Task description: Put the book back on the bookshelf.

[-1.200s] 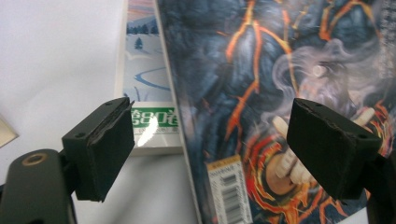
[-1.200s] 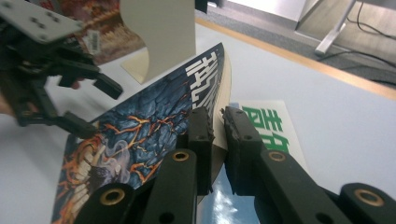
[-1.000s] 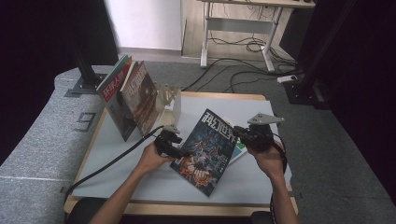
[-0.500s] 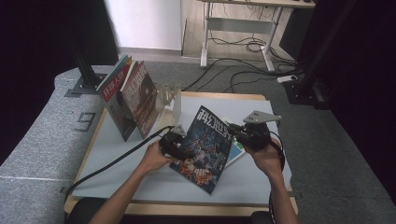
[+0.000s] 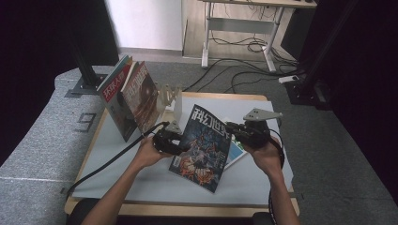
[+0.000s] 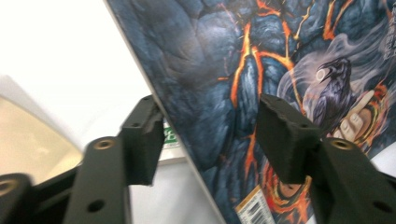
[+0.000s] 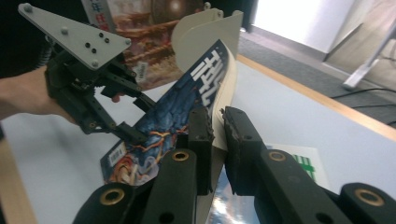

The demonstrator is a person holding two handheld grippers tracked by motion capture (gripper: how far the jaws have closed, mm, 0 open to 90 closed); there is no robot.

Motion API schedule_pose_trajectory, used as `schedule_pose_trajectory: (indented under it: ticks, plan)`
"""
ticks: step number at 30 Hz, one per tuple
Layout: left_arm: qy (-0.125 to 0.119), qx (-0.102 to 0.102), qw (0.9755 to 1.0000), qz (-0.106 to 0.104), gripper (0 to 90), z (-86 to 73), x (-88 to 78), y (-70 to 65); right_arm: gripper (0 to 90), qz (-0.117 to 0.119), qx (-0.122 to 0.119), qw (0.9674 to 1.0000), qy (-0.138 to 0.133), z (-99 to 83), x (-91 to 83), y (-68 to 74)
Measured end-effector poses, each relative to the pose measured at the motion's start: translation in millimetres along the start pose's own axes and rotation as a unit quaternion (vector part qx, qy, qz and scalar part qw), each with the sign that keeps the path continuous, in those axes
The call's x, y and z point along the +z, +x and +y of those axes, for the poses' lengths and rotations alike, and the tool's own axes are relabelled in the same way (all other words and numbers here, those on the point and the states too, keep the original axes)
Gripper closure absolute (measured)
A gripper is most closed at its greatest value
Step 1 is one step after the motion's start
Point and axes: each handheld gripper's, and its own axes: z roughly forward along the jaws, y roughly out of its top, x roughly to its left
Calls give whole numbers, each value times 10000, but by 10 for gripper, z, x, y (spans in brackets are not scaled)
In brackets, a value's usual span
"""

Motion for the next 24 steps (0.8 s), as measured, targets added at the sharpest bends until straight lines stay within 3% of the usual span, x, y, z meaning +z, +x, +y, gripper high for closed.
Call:
schedule_pose_trajectory:
  ticks: [4,7,10,14,24]
  plan:
    - [-28,-70,9998,-178,519,-25,-41,29,808,119,136,9998,-36,-5,20,-11]
    - [-234,-401,9978,-482,596,-78,-96,108,808,156,188,9997,-64,-13,25,-28]
    - [-364,-553,9955,-677,652,-114,-137,148,809,143,196,9997,-56,-15,21,-32]
    - [-408,-560,9945,-788,699,-123,-197,147,810,120,184,9997,-51,-23,23,-35]
    - [-327,-561,9945,-821,772,-132,-282,107,812,104,166,9998,-73,-36,4,-44]
